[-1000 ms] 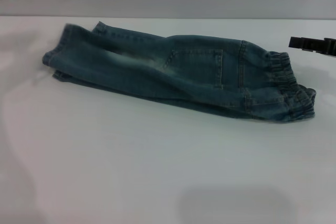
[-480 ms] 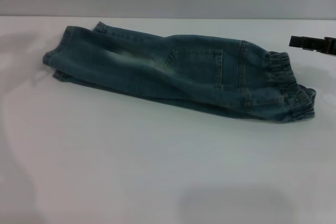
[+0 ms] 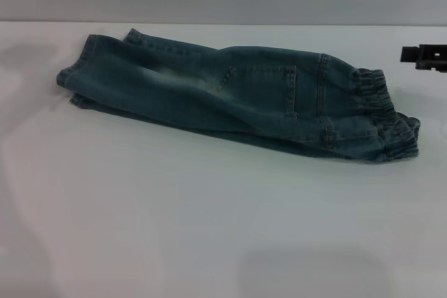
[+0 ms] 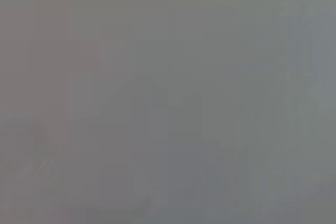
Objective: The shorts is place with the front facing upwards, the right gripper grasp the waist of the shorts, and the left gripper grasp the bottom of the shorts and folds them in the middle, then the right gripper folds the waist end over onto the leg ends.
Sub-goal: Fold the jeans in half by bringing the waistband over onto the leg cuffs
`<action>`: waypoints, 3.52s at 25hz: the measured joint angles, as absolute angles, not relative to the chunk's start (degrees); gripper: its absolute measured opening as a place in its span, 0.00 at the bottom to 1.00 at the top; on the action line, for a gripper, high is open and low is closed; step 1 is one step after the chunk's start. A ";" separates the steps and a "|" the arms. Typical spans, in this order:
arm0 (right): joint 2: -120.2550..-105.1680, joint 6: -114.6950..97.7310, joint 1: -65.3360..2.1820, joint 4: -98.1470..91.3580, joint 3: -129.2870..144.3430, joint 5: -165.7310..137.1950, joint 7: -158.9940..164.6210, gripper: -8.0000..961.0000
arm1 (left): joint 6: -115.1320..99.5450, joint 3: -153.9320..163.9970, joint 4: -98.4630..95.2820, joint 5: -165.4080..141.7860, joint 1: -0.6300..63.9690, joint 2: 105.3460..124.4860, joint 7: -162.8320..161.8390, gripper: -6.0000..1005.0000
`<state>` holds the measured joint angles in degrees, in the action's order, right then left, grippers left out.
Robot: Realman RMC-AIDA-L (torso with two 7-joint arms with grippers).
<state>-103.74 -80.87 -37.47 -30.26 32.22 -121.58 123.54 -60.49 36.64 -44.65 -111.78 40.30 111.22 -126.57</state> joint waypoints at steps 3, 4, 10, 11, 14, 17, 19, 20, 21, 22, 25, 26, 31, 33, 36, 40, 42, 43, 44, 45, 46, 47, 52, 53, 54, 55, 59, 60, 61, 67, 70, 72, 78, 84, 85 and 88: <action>-103.72 -84.58 -37.62 -34.06 32.24 -125.53 127.84 0.62 | -58.38 36.64 -44.46 -108.06 39.96 113.05 -119.55 0.83; -103.71 -85.51 -37.71 -35.11 32.25 -127.03 129.23 0.62 | -57.68 36.65 -44.31 -107.36 39.91 113.62 -117.76 0.83; -103.12 -88.83 -38.74 -36.68 32.25 -134.55 134.84 0.62 | -53.87 36.65 -42.53 -104.70 39.89 115.71 -109.81 0.83; -103.14 -88.83 -38.99 -36.43 32.27 -135.64 135.22 0.62 | -52.97 36.69 -41.80 -103.97 40.06 116.17 -107.62 0.83; -103.78 -87.45 -39.55 -35.29 32.59 -137.40 135.73 0.62 | -51.96 36.93 -41.06 -103.31 40.26 116.86 -105.31 0.83; -104.78 -84.91 -39.86 -34.27 33.54 -137.56 135.79 0.62 | -51.35 37.20 -40.86 -103.00 40.29 117.50 -103.54 0.83; -105.55 -83.21 -39.91 -34.01 34.61 -137.60 135.82 0.62 | -51.34 37.24 -40.48 -102.91 40.18 117.55 -103.36 0.83; -105.83 -82.57 -39.92 -33.87 35.26 -137.63 135.88 0.62 | -51.34 37.25 -40.15 -102.82 40.14 117.55 -103.35 0.83; -106.05 -81.82 -39.92 -33.69 35.92 -137.68 135.99 0.62 | -51.34 37.25 -39.84 -102.63 40.11 117.52 -103.35 0.83; -106.21 -81.20 -39.94 -33.43 36.66 -137.71 136.12 0.62 | -51.34 37.26 -39.64 -102.43 40.09 117.49 -103.35 0.83; -106.32 -80.04 -39.99 -32.91 37.96 -137.78 136.26 0.62 | -51.47 37.27 -39.52 -102.12 40.06 117.46 -103.35 0.83; -106.34 -79.66 -39.93 -32.82 38.21 -137.80 136.27 0.62 | -51.51 37.27 -39.52 -102.11 40.06 117.46 -103.35 0.83; -106.85 -78.44 -39.45 -32.93 38.80 -138.20 136.29 0.62 | -51.60 37.27 -39.48 -102.11 40.32 117.46 -103.35 0.83; -107.02 -78.39 -39.24 -33.22 38.77 -138.44 136.29 0.62 | -51.61 37.27 -39.47 -102.11 40.34 117.47 -103.36 0.83; -107.07 -78.02 -38.90 -33.34 38.45 -138.42 136.27 0.62 | -51.64 37.27 -39.46 -102.11 40.39 117.48 -103.39 0.83; -107.94 -76.93 -38.70 -33.85 38.42 -138.12 135.97 0.62 | -51.66 37.27 -39.46 -102.11 40.53 117.54 -103.46 0.83; -108.59 -76.72 -38.65 -34.90 38.50 -138.11 135.92 0.62 | -51.65 37.27 -39.44 -102.11 40.56 117.57 -103.46 0.83; -108.90 -76.72 -38.65 -35.47 38.55 -138.10 135.88 0.62 | -51.65 37.27 -39.44 -102.11 40.56 117.57 -103.46 0.83; -109.08 -76.71 -38.65 -35.86 38.57 -138.09 135.84 0.62 | -51.63 37.26 -39.32 -102.12 40.57 117.59 -103.46 0.83; -109.22 -76.70 -38.65 -36.22 38.59 -138.08 135.81 0.62 | -51.61 37.26 -39.27 -102.12 40.57 117.59 -103.47 0.83; -109.31 -76.67 -38.78 -36.52 38.61 -138.07 135.79 0.62 | -51.55 37.27 -39.07 -102.13 40.58 117.59 -103.50 0.83; -109.31 -76.67 -38.78 -36.52 38.61 -138.07 135.79 0.62 | -51.53 37.27 -38.96 -102.13 40.58 117.59 -103.55 0.83; -109.43 -75.34 -39.08 -35.90 38.83 -138.07 135.77 0.62 | -51.44 37.23 -38.73 -102.13 40.61 117.59 -103.62 0.83; -109.57 -75.13 -39.08 -35.79 38.84 -138.07 135.77 0.62 | -51.44 37.21 -38.73 -102.13 40.61 117.59 -103.64 0.83; -109.74 -74.91 -39.09 -35.74 38.85 -138.10 135.77 0.62 | -51.43 37.17 -38.73 -102.13 40.61 117.59 -103.71 0.83; -109.91 -74.67 -39.09 -35.71 38.85 -138.14 135.75 0.62 | -51.43 37.14 -38.73 -102.12 40.61 117.59 -103.76 0.83; -110.41 -74.14 -39.11 -35.68 38.85 -138.13 135.31 0.62 | -51.41 37.07 -38.73 -102.12 40.61 117.59 -103.84 0.83; -110.51 -74.08 -39.11 -35.68 38.85 -138.10 135.25 0.62 | -51.41 37.04 -38.73 -102.11 40.61 117.59 -103.84 0.83; -110.61 -74.03 -39.11 -35.68 38.85 -138.09 135.21 0.62 | -51.41 37.03 -38.73 -102.10 40.62 117.59 -103.83 0.83; -111.45 -73.31 -39.04 -35.80 38.70 -138.08 133.76 0.58 | -51.37 36.96 -38.61 -102.00 40.87 117.59 -103.59 0.83; -112.12 -72.40 -38.58 -36.31 38.40 -137.99 132.51 0.55 | -51.33 36.90 -38.59 -101.98 40.93 117.59 -103.56 0.83; -112.26 -72.15 -38.44 -36.36 38.32 -137.95 131.90 0.54 | -51.28 36.90 -38.55 -101.97 40.95 117.56 -103.57 0.83; -112.31 -73.02 -38.40 -36.59 38.45 -137.84 131.40 0.30 | -51.13 36.99 -38.48 -101.94 40.96 117.51 -103.65 0.83; -113.01 -76.81 -37.25 -41.07 38.34 -136.39 131.41 0.07 | -50.89 37.23 -38.01 -101.90 41.26 117.59 -103.53 0.83; -113.34 -77.42 -36.83 -42.57 38.36 -136.23 131.43 0.05 | -50.88 37.24 -37.70 -101.87 41.34 117.58 -103.50 0.83; -113.83 -79.06 -36.13 -45.86 38.35 -136.06 131.61 0.02 | -50.84 37.25 -37.22 -101.75 41.51 117.50 -103.45 0.83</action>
